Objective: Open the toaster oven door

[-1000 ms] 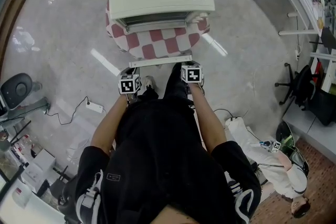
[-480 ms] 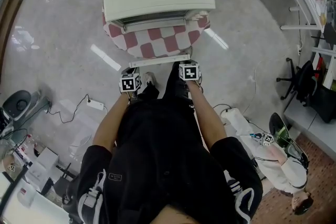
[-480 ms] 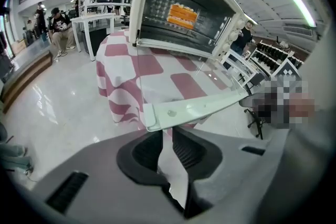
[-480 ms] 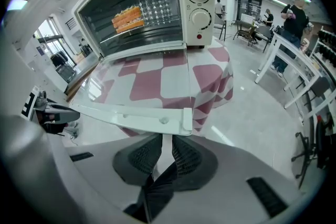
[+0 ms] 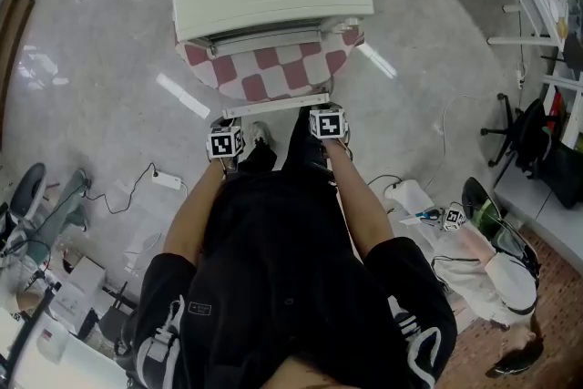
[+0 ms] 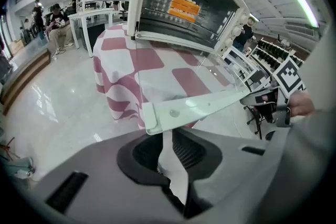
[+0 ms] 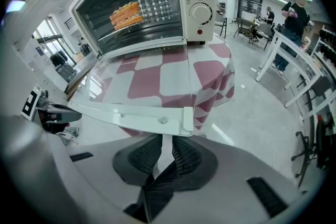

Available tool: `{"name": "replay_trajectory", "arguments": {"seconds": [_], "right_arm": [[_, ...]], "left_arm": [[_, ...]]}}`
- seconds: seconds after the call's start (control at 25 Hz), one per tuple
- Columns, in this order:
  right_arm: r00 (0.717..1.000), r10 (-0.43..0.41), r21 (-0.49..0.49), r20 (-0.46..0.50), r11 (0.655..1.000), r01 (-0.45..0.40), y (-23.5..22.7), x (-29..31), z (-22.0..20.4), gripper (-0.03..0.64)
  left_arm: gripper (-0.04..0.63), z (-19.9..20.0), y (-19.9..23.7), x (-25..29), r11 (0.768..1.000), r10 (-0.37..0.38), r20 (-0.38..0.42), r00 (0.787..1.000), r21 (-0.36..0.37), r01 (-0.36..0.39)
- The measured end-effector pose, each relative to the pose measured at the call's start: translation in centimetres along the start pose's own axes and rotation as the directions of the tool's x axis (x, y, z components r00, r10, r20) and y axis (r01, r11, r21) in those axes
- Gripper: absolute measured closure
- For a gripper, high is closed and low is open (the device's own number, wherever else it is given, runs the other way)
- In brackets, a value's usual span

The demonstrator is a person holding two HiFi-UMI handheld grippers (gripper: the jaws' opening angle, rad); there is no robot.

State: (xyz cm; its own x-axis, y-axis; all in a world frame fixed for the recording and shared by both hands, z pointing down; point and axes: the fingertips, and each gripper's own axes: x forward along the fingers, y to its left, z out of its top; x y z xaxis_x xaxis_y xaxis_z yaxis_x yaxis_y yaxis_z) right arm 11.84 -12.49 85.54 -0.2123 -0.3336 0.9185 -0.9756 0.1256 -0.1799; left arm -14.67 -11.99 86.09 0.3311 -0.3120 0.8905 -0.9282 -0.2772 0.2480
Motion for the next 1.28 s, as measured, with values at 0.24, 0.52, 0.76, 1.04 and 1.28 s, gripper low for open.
{"name": "replay_trajectory", "arguments": {"seconds": [0.24, 0.52, 0.76, 1.04, 1.28], "right_arm": [[0.999, -0.007, -0.031, -0.049, 1.0, 0.005, 0.1, -0.3, -0.4, 0.537], [0.997, 0.01, -0.04, -0.076, 0.999, -0.013, 0.7, -0.7, -1.8, 0.535], [0.998, 0.023, -0.021, -0.059, 0.999, -0.024, 1.1, -2.7, -2.1, 0.537], [0.995, 0.037, -0.025, 0.095, 0.999, -0.034, 2.2, -7.1, 1.5, 0.544], [0.96, 0.058, -0.055, 0.273, 0.998, -0.044, 3.7, -12.7, 6.5, 0.557]], "left_arm": [[0.532, -0.5, -0.2, 0.0, 0.999, -0.014, -0.029, 1.0, 0.036, 0.015], [0.532, -1.1, -0.5, -0.2, 0.996, -0.032, -0.073, 0.997, 0.079, 0.037], [0.537, -3.0, -1.6, -1.8, 0.982, -0.076, -0.131, 0.989, 0.161, 0.097], [0.575, 0.0, -2.8, -6.7, 0.959, -0.1, 0.008, 0.995, 0.267, 0.094], [0.58, 7.1, -5.9, -12.2, 0.951, -0.163, 0.224, 0.961, 0.293, 0.093]]}}
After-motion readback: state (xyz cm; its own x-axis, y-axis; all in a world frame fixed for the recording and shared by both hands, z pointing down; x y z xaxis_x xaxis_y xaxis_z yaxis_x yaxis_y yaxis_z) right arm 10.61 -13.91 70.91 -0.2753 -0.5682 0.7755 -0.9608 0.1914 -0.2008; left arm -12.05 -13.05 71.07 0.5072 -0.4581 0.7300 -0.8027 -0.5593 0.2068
